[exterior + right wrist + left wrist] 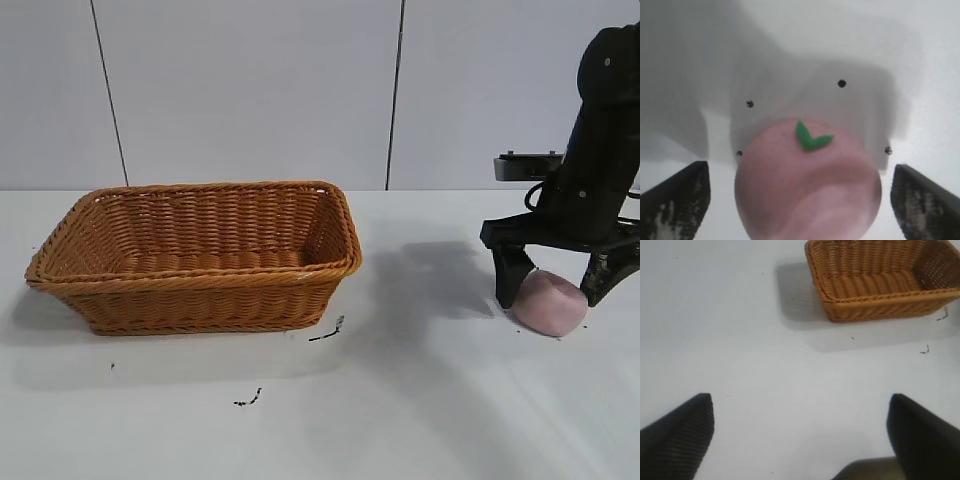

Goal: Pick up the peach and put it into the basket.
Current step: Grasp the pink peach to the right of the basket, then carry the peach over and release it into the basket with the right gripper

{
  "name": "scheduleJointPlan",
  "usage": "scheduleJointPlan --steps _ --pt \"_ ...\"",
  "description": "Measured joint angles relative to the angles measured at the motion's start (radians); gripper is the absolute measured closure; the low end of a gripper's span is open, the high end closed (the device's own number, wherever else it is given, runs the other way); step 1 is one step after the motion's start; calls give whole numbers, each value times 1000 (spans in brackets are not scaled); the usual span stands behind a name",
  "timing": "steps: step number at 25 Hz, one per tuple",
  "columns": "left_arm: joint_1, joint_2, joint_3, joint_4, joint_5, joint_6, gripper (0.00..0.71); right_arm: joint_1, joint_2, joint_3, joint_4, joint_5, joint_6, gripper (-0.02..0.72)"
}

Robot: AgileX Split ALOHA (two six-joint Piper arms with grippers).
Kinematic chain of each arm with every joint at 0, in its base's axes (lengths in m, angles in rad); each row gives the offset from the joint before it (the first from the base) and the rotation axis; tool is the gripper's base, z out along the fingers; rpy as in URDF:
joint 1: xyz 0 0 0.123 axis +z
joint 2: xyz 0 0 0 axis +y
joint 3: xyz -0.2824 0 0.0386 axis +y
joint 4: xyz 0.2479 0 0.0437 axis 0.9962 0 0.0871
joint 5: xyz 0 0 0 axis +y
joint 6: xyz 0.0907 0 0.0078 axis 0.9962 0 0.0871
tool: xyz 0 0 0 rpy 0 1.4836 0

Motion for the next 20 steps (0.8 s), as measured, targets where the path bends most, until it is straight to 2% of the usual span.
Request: scheduleJointPlan --steps 6,14,20 --pt "0 0 0 0 0 0 18 0 -66 -63 -13 93 -28 671" --pt "0 0 0 0 0 0 18 18 -166 -311 -2 255 -29 678" --pt "0 0 0 0 0 0 18 119 -147 -453 -2 274 -9 678"
